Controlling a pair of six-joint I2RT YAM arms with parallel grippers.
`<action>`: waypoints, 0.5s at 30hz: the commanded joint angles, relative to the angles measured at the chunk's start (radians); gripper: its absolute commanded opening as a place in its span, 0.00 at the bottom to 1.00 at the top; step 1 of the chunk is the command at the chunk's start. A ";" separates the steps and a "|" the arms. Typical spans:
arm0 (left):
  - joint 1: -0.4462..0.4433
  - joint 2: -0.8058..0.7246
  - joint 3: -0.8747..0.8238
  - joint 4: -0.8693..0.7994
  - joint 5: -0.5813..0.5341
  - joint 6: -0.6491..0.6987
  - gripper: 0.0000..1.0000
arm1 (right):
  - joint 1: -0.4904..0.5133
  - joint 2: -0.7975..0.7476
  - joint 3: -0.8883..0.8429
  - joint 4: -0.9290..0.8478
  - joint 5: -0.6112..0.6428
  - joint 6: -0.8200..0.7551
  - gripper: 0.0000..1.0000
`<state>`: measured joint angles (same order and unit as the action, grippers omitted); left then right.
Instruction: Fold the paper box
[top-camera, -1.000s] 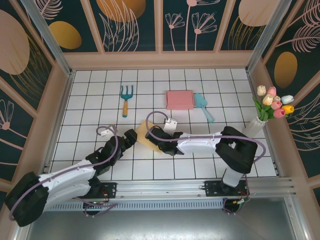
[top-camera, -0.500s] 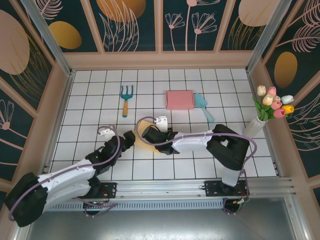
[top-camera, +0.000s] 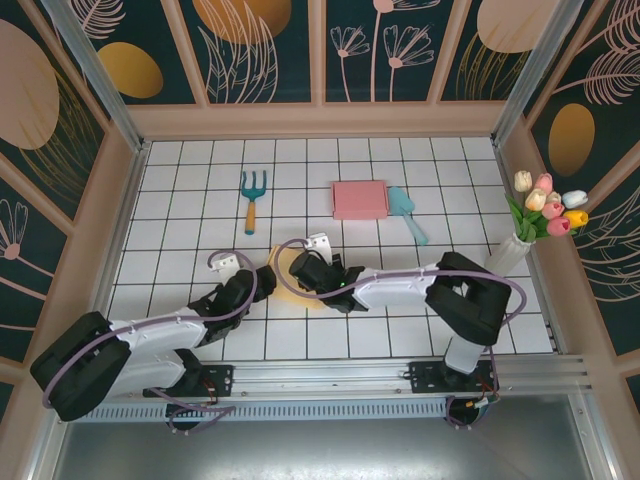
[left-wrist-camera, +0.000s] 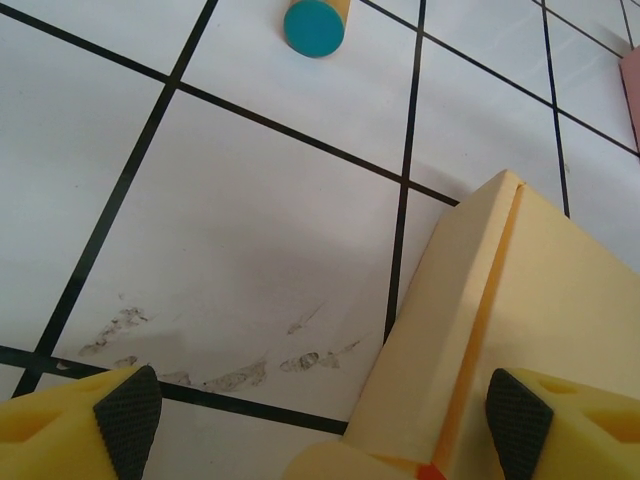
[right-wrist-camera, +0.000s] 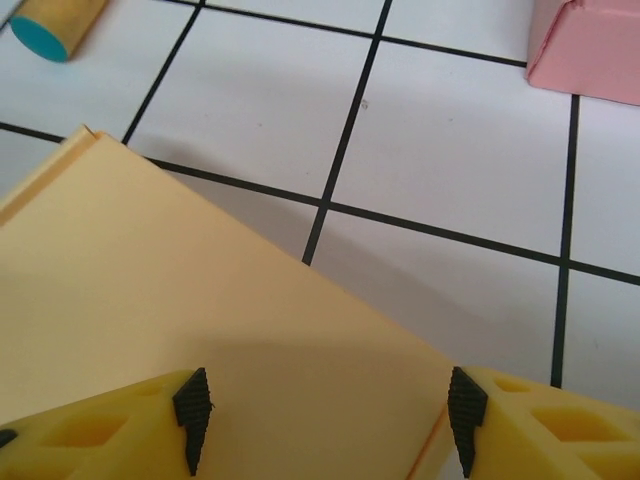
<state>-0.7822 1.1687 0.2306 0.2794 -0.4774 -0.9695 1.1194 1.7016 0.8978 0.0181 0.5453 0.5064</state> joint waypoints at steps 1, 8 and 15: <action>-0.006 0.018 0.009 0.038 -0.016 -0.003 0.86 | 0.007 -0.084 -0.026 -0.041 -0.004 0.045 0.71; -0.006 0.036 0.004 0.054 -0.006 -0.013 0.86 | 0.006 -0.127 -0.073 -0.100 0.006 0.250 0.79; -0.006 0.052 0.005 0.062 0.011 -0.021 0.86 | -0.006 -0.123 -0.170 0.055 -0.117 0.312 0.79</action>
<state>-0.7822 1.2091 0.2306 0.3279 -0.4770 -0.9783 1.1191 1.5887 0.7605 0.0021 0.4782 0.7521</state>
